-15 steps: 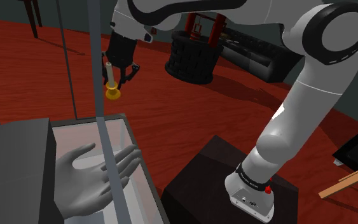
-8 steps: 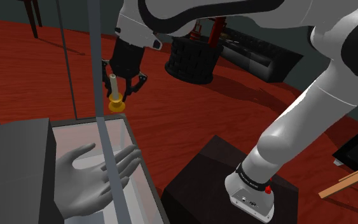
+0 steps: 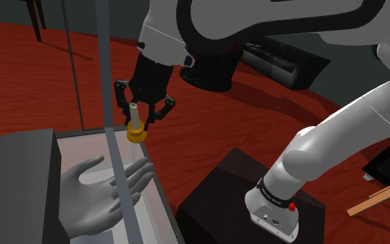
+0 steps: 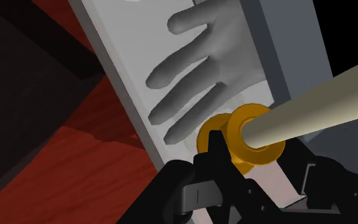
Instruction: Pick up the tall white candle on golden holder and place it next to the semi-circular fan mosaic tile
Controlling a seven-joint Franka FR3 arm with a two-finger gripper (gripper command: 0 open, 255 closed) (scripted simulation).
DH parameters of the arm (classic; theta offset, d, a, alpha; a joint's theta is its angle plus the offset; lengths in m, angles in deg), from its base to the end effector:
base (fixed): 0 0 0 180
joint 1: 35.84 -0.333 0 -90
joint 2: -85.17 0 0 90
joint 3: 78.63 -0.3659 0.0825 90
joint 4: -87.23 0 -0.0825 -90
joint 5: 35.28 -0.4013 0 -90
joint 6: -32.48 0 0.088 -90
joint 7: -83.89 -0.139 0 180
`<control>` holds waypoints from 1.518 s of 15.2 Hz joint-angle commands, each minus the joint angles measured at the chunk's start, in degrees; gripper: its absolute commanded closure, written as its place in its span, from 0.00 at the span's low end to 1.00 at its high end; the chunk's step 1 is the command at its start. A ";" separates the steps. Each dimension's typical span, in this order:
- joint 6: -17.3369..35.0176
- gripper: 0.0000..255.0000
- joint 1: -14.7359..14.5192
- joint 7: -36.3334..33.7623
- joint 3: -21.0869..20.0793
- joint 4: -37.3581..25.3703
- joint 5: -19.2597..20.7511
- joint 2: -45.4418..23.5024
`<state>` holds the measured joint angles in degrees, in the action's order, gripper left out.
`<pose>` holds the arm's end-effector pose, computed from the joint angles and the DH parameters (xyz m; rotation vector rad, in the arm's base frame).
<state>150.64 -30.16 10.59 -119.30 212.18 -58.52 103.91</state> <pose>0.3790 0.3360 0.5137 -2.6683 1.2042 0.0588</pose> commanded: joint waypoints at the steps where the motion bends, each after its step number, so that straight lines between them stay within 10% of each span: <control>1: 0.39 1.00 -2.43 -1.30 -1.47 1.76 -2.52 2.32; 23: -2.79 1.00 -16.74 -25.96 -16.66 3.35 -14.48 18.49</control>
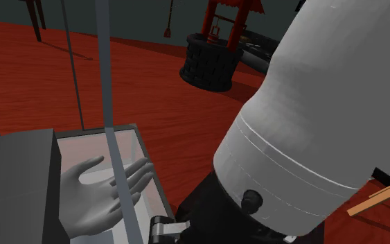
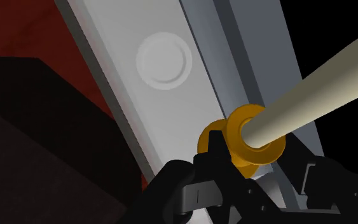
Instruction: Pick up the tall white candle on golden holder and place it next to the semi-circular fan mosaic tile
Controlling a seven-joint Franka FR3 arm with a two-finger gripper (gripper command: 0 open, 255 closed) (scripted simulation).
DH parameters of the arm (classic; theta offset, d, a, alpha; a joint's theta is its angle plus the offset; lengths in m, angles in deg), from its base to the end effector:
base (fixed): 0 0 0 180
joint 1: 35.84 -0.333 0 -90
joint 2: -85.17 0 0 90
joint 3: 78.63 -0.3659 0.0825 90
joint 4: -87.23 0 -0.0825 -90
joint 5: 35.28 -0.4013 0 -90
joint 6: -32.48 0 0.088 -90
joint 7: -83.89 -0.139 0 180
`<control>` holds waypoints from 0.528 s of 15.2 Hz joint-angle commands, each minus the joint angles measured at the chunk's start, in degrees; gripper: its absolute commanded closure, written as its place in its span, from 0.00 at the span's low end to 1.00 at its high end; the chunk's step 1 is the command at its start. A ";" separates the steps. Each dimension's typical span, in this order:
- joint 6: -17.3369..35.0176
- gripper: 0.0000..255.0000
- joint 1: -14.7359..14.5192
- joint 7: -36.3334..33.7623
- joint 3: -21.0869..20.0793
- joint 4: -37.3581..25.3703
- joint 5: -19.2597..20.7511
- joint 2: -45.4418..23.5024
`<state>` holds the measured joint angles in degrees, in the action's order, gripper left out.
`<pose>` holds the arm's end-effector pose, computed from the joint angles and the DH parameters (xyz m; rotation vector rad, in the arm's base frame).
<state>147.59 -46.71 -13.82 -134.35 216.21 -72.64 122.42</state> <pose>0.0834 0.4758 0.5084 -2.6718 1.1784 0.0731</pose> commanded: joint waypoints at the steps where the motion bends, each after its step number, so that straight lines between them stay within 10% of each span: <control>1: 0.17 1.00 -0.34 -2.92 -2.71 -1.34 -0.61 0.16; 8: 5.28 1.00 -6.60 -14.92 -6.32 -3.54 5.92 -6.64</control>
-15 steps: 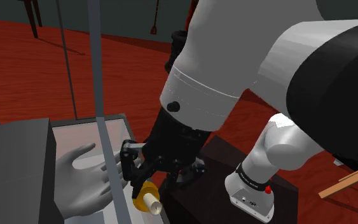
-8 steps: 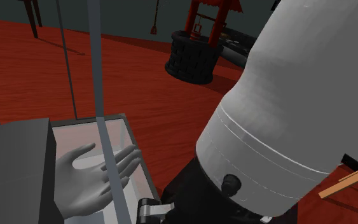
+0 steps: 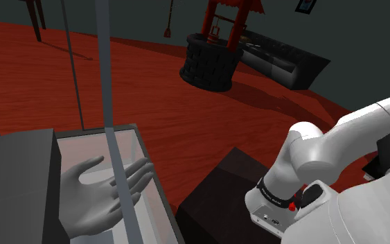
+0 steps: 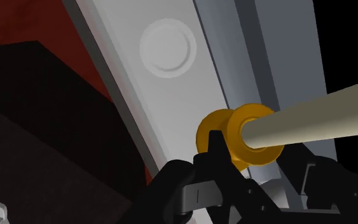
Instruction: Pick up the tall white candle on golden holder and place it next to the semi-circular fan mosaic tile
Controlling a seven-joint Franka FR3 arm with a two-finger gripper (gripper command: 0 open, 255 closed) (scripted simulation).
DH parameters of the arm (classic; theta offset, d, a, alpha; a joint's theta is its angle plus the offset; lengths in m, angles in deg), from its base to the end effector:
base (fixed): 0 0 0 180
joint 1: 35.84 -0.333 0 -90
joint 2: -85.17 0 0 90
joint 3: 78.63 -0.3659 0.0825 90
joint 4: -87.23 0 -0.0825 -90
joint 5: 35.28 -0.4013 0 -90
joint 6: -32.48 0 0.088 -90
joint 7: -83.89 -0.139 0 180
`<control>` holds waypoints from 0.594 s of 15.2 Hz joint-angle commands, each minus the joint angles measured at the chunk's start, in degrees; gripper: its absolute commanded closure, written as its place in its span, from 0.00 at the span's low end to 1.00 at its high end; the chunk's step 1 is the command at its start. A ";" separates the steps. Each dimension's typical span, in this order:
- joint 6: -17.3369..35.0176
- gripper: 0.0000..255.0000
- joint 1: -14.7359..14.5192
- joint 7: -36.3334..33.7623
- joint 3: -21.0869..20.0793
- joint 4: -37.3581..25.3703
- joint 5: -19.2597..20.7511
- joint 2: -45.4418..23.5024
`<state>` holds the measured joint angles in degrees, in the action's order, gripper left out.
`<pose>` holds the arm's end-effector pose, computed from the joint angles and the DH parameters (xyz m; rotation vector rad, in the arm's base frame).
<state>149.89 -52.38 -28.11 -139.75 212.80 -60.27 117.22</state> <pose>0.0176 0.5059 0.4996 -2.7177 1.1528 -0.1046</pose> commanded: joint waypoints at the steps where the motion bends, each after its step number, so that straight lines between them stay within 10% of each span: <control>1: 4.18 1.00 -1.71 -1.22 -0.82 0.54 -5.65 -2.40; 9: 14.07 1.00 -10.17 -8.02 2.85 5.52 3.59 -11.67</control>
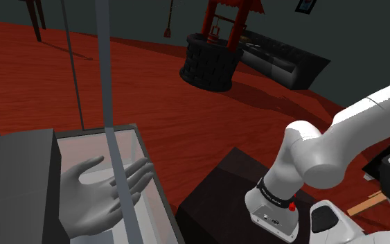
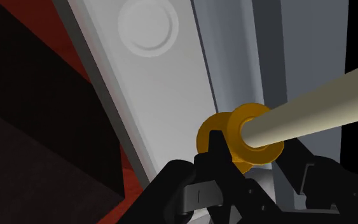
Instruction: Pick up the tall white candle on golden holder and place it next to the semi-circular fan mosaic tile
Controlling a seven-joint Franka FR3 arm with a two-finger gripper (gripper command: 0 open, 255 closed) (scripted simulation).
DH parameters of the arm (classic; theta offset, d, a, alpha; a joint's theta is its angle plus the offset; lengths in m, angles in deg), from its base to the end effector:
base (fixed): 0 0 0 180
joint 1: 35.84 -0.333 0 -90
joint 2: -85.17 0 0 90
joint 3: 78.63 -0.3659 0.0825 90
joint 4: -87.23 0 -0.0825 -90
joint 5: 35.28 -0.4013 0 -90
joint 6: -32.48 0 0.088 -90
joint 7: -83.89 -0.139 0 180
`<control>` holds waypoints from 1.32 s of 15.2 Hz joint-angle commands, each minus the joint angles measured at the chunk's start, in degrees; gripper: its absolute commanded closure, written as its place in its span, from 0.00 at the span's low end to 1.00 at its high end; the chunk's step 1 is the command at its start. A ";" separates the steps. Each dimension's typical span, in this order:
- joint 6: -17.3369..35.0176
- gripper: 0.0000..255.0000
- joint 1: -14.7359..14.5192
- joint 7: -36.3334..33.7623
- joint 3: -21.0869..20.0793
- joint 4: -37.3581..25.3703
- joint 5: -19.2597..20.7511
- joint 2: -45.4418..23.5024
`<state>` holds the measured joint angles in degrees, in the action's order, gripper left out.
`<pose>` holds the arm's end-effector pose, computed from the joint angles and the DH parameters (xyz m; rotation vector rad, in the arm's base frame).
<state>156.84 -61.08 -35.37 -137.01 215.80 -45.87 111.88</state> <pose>0.0063 0.5050 0.4845 -2.7048 1.0280 -0.2797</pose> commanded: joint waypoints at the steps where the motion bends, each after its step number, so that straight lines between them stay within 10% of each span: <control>1: 8.17 1.00 -2.11 -1.41 0.39 3.05 -9.94 -7.20; 8: 14.25 1.00 1.17 -2.45 -4.47 6.11 -8.79 -10.30; 15: 15.38 1.00 18.60 8.48 -22.27 7.15 -24.85 -2.09; 16: 0.37 1.00 12.90 5.36 -13.40 1.00 -13.42 15.86; 17: 0.33 0.00 12.95 5.44 -13.42 0.99 -13.54 15.96; 20: -12.74 0.00 19.83 -8.61 -18.55 -10.48 -11.02 23.02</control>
<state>144.81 -44.10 -39.54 -154.08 209.39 -57.80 133.00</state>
